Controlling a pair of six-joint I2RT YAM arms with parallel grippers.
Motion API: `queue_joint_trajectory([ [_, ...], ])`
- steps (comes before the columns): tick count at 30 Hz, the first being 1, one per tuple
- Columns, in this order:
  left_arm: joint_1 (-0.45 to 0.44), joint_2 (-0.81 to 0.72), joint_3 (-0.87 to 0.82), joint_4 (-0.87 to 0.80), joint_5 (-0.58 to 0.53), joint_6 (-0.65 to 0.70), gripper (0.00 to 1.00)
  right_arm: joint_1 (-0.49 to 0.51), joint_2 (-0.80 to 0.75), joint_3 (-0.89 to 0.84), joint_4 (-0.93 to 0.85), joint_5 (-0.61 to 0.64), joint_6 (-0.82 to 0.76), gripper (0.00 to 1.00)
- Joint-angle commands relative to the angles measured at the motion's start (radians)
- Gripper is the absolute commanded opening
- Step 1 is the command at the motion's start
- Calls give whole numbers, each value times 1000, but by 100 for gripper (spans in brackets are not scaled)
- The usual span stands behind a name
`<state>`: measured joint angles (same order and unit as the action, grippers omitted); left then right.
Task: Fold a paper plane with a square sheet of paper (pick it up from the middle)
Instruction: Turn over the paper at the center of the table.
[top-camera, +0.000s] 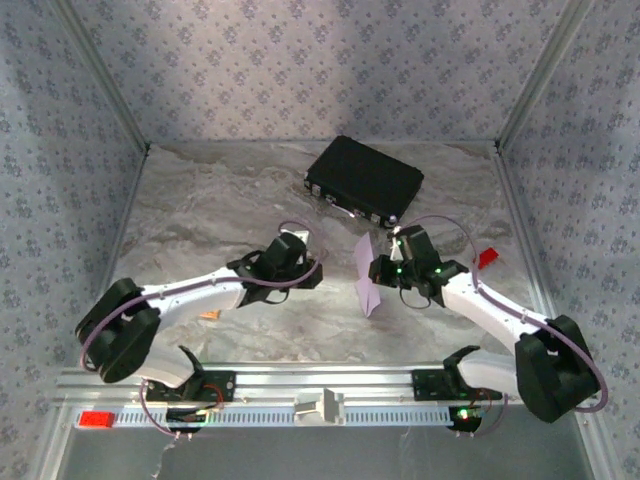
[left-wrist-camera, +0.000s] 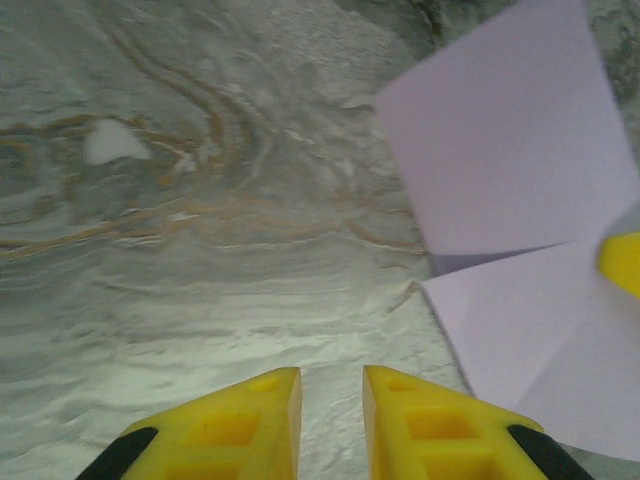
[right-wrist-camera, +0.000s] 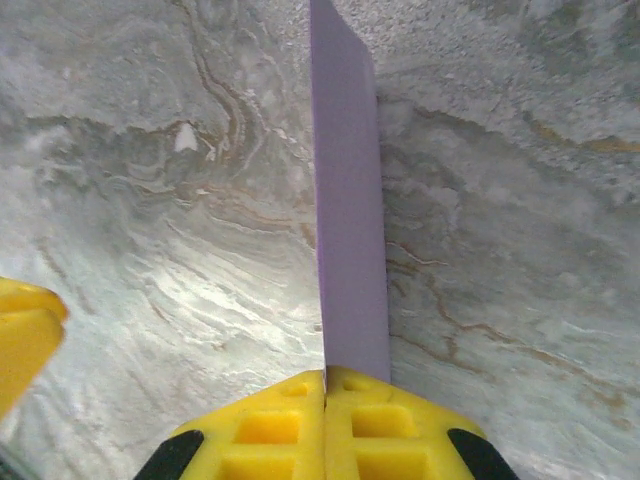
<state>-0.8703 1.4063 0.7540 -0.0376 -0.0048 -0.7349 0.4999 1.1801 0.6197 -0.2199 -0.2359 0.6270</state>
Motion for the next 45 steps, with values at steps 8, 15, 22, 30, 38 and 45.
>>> queue_joint_trajectory([
  [8,18,-182,-90,-70,-210,-73,24,177,11,194,-361,518,-66,7],
  [15,26,-282,-133,-137,-321,-135,25,322,119,309,-571,893,18,7],
  [22,31,-480,-213,-250,-497,-253,33,448,323,413,-669,1039,101,8],
  [30,35,-668,-254,-371,-591,-292,38,568,600,582,-655,956,89,10],
  [38,39,-698,-256,-398,-594,-302,41,546,620,623,-422,571,11,19],
  [45,44,-593,-225,-349,-522,-271,45,371,378,358,-120,207,21,46],
])
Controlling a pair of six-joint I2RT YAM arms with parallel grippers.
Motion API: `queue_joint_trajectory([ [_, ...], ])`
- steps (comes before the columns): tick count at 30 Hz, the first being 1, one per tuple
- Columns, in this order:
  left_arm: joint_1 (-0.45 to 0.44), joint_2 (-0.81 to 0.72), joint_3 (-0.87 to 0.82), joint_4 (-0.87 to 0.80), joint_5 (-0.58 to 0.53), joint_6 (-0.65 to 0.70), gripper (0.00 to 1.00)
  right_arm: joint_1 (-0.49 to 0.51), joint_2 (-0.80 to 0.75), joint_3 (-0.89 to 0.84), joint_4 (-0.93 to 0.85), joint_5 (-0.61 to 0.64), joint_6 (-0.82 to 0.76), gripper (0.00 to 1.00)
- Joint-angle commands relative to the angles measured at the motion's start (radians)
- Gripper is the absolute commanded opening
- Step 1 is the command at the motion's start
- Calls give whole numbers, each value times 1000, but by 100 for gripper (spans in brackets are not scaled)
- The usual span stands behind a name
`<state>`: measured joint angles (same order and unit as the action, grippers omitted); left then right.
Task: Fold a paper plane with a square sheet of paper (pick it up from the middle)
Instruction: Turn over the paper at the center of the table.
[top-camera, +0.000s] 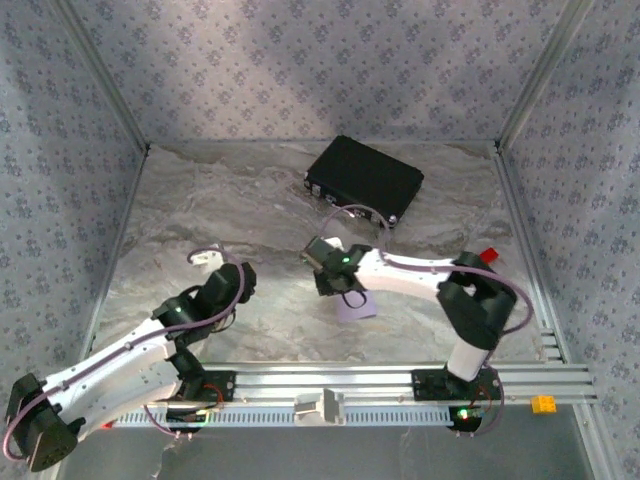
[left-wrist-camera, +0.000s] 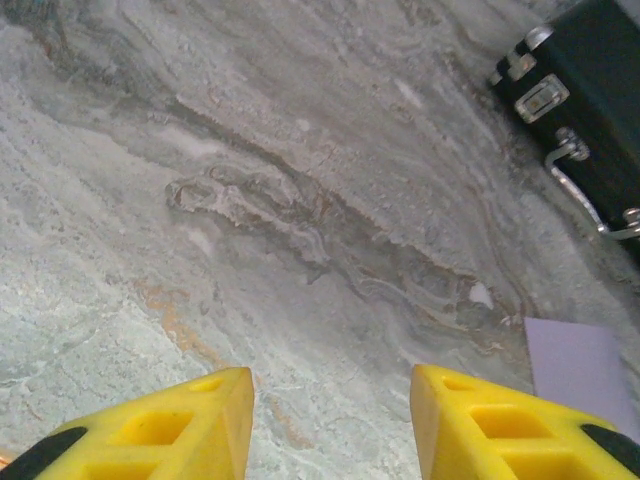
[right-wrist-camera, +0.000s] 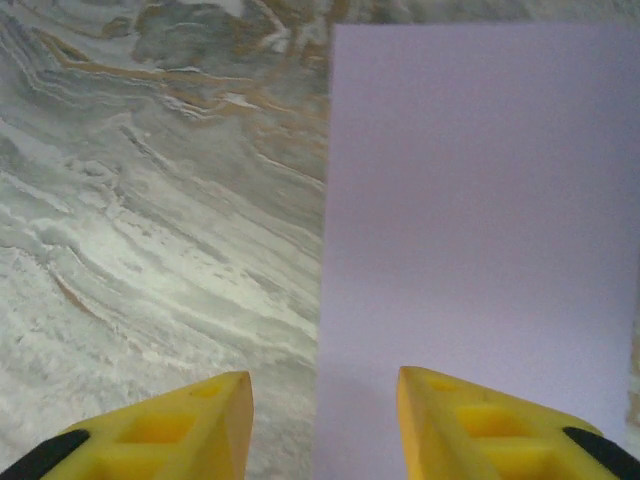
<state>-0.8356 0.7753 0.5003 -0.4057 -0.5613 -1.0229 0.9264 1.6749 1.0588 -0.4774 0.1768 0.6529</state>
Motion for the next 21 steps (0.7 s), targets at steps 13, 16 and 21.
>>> queue_joint_trajectory([
  [13,20,497,162,366,461,51,33,-493,-389,-482,369,-616,87,32],
  [16,30,525,145,452,523,16,33,-517,-347,-487,388,-698,75,27],
  [21,50,547,114,547,600,-13,34,-514,-270,-482,441,-751,88,17],
])
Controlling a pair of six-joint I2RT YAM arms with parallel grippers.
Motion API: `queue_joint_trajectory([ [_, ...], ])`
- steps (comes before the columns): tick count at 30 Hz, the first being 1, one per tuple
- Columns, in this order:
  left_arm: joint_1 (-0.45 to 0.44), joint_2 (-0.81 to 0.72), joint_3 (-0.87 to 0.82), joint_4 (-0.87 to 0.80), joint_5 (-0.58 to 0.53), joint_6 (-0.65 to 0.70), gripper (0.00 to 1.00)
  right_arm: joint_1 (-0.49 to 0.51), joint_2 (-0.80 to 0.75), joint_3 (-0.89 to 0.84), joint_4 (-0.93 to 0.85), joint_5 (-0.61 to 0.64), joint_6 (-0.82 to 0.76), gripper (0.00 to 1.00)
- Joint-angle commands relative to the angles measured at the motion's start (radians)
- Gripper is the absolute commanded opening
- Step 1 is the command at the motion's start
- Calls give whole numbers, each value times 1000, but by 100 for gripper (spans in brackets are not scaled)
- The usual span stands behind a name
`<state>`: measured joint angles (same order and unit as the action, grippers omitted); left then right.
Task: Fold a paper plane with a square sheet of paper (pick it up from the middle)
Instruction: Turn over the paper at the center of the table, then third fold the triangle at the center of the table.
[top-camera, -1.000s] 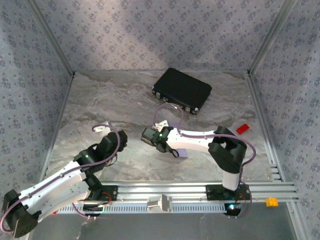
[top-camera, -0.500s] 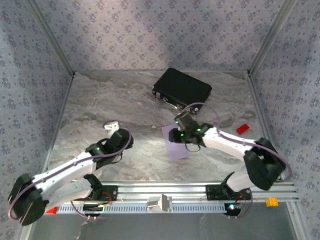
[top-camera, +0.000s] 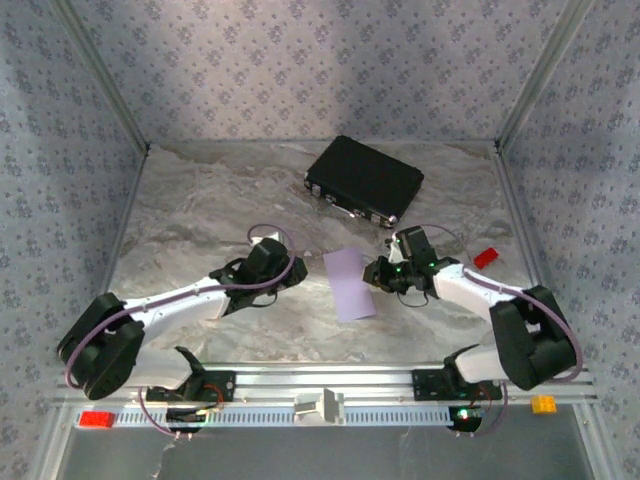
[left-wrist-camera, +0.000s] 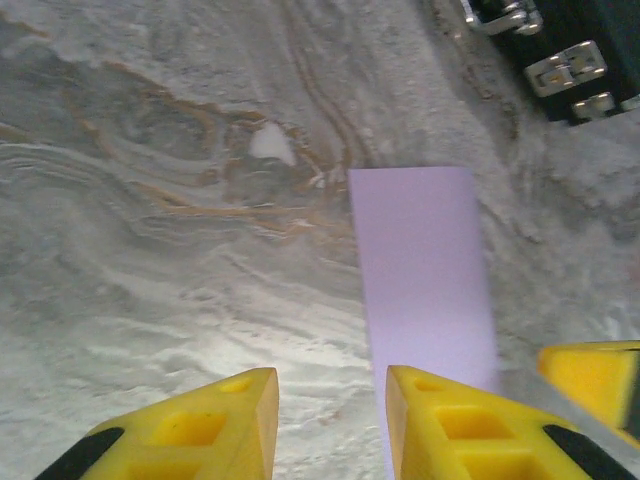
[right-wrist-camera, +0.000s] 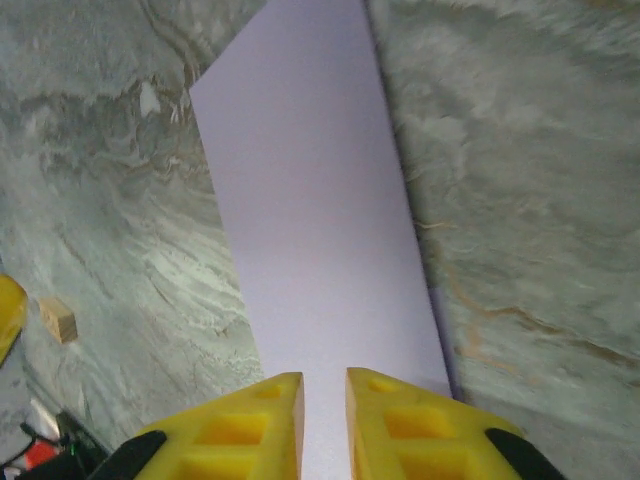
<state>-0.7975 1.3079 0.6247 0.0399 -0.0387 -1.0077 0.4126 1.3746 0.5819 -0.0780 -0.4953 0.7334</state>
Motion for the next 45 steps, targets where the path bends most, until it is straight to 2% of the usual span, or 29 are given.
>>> queue_joint_trajectory([
  [1,14,24,-2,96,89,-25,34,-1,40,-4,50,-79,8,16],
  [12,14,105,41,106,148,-31,35,-19,167,-30,90,-86,4,15],
  [17,14,148,60,110,190,-19,37,-13,199,-59,162,-109,124,14],
  [25,15,276,126,110,278,-20,36,67,234,-30,172,-23,255,13],
  [45,18,444,208,37,344,11,32,77,244,-25,142,9,262,13],
])
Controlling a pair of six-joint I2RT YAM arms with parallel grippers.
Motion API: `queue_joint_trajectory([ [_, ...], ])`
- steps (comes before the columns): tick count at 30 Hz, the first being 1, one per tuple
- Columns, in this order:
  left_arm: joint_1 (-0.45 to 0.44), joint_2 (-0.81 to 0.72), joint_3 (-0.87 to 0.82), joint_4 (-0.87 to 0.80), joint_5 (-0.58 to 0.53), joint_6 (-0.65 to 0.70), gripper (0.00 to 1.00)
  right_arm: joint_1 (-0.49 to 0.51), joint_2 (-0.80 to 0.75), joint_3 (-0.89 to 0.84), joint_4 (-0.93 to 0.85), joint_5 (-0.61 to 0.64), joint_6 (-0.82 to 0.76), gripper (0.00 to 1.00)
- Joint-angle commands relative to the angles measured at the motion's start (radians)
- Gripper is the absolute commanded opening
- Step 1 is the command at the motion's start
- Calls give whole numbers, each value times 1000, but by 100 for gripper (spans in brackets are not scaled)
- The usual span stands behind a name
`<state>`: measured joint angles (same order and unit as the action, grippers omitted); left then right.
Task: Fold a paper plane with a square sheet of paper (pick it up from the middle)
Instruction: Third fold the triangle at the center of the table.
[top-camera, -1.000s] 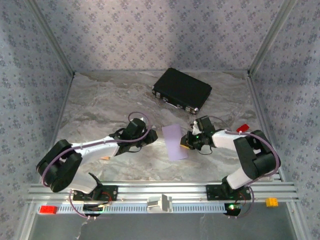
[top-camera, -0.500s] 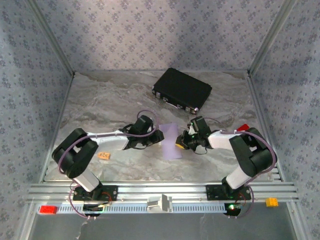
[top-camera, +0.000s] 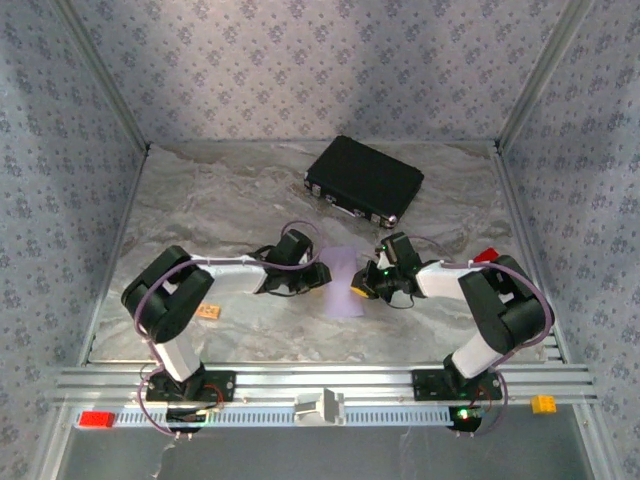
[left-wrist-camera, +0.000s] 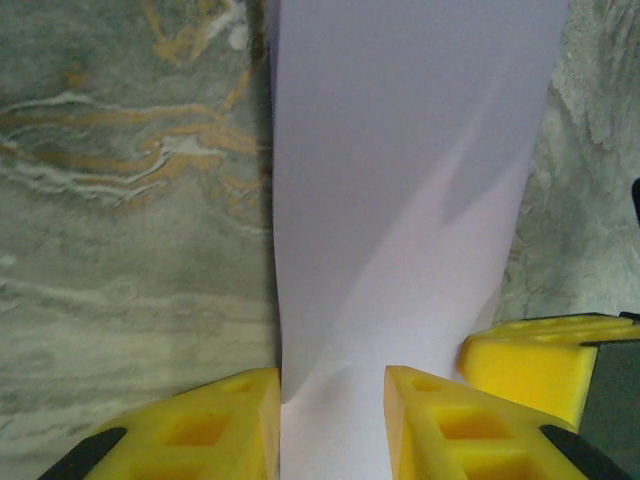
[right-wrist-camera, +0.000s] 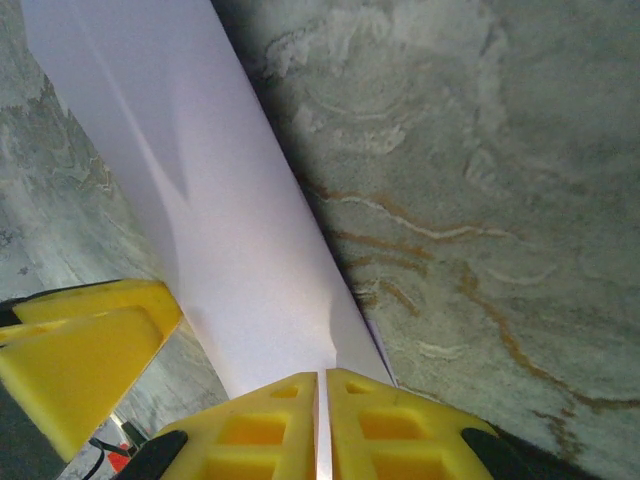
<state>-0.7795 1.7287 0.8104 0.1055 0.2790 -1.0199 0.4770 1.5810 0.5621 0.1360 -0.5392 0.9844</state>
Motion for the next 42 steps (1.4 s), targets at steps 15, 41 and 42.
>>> queue_joint_trajectory([
  [15,6,-11,-18,108,66,12,33,10,47,-9,-68,53,12,12],
  [41,18,-16,-101,204,78,-79,15,11,39,-10,-62,52,12,13],
  [42,18,-17,-102,204,77,-80,14,9,38,-10,-56,51,11,14],
])
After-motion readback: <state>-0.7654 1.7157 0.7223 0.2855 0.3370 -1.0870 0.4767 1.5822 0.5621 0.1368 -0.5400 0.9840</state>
